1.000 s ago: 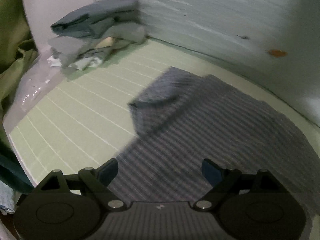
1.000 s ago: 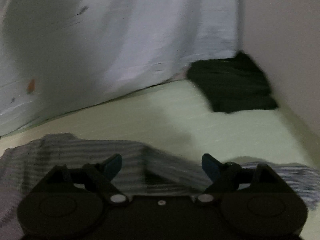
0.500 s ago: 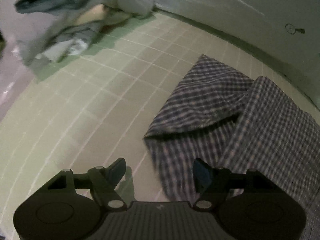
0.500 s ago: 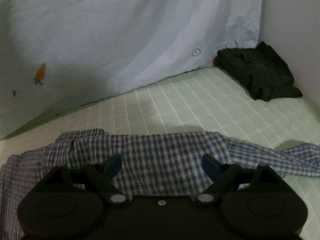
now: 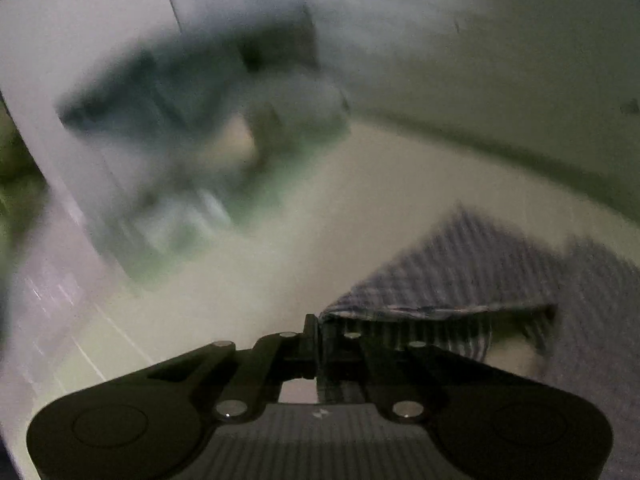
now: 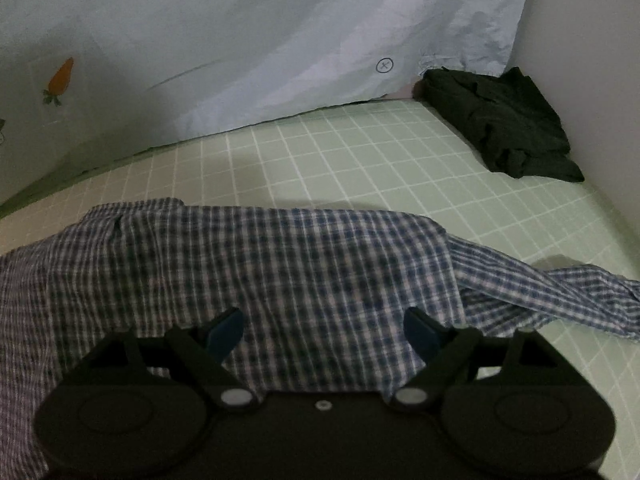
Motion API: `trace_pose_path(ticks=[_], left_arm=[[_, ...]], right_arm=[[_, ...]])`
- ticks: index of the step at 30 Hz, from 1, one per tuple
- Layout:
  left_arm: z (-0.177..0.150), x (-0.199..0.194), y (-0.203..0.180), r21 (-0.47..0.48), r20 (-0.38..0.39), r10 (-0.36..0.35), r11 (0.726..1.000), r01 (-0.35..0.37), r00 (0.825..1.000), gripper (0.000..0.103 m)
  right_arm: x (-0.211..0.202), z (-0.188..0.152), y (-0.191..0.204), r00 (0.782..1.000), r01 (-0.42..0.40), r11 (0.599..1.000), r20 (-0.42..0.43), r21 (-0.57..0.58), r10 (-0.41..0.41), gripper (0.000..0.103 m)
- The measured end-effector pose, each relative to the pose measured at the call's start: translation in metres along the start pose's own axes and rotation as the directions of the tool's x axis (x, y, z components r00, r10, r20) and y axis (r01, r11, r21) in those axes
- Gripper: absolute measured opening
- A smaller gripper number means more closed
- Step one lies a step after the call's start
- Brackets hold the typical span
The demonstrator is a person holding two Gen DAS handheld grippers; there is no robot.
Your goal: Fold clothes
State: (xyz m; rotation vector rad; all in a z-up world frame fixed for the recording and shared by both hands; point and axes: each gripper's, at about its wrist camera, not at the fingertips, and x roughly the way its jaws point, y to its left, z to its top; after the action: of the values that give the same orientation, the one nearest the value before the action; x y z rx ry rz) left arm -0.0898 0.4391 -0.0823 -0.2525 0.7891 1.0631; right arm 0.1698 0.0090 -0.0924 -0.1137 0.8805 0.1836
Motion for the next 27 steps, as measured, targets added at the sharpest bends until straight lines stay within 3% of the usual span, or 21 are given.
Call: trace_pose_path(ticks=[2,4,5,7,8,10,12,14,16,22,27], left_arm=[[0.016,-0.017,0.010,0.025,0.115,0.079,0.996,-0.082,0.990,0.003],[0.031,-0.034,0.020,0.040,0.229,0.152,0.985,-0.166,0.961,0.003],[0.034,-0.037,0.024,0.044,0.250,0.178,0.980,-0.195,0.952,0.005],[0.030,-0.034,0.028,0.050,0.208,0.209,0.973,-0.223,0.956,0.008],[0.025,-0.027,0.032,0.043,0.150,0.202,0.977,-0.211,0.968,0.010],[0.009,-0.007,0.042,-0.050,-0.040,0.102,0.993,-0.104,0.994,0.018],[-0.006,0.003,0.049,-0.165,-0.154,-0.004,0.986,-0.022,0.988,0.020],[-0.019,0.008,0.054,-0.263,-0.225,-0.089,0.964,0.028,0.970,0.027],[-0.021,0.007,0.051,-0.299,-0.234,-0.105,0.954,0.031,0.967,0.043],[-0.011,0.021,0.029,-0.333,-0.237,-0.176,0.939,0.090,0.955,0.050],[-0.006,0.023,-0.001,-0.309,-0.243,-0.201,0.943,0.121,0.949,0.053]], right_arm=[[-0.001,-0.001,-0.001,1.000,0.000,1.000,0.007,-0.001,0.000,0.088],[-0.001,0.000,-0.003,1.000,0.001,1.000,0.012,0.003,-0.001,0.088],[0.000,0.000,-0.004,1.000,-0.001,1.000,0.013,0.007,0.001,0.088],[0.002,0.000,-0.004,1.000,-0.009,1.000,0.011,0.014,0.008,0.088],[0.004,0.000,-0.003,1.000,-0.014,1.000,0.008,0.014,0.014,0.088],[0.007,0.000,-0.002,1.000,-0.024,1.000,0.002,0.013,0.024,0.088],[0.011,0.003,0.002,0.999,-0.038,0.999,-0.004,0.004,0.038,0.088],[0.015,0.007,0.008,0.999,-0.054,0.998,-0.007,-0.010,0.054,0.088],[0.018,0.018,0.016,0.997,-0.076,0.997,0.005,-0.032,0.076,0.088],[0.045,0.070,0.058,0.981,-0.185,0.978,0.035,-0.097,0.189,0.088],[0.096,0.100,0.108,0.940,-0.342,0.930,-0.067,-0.137,0.336,0.088]])
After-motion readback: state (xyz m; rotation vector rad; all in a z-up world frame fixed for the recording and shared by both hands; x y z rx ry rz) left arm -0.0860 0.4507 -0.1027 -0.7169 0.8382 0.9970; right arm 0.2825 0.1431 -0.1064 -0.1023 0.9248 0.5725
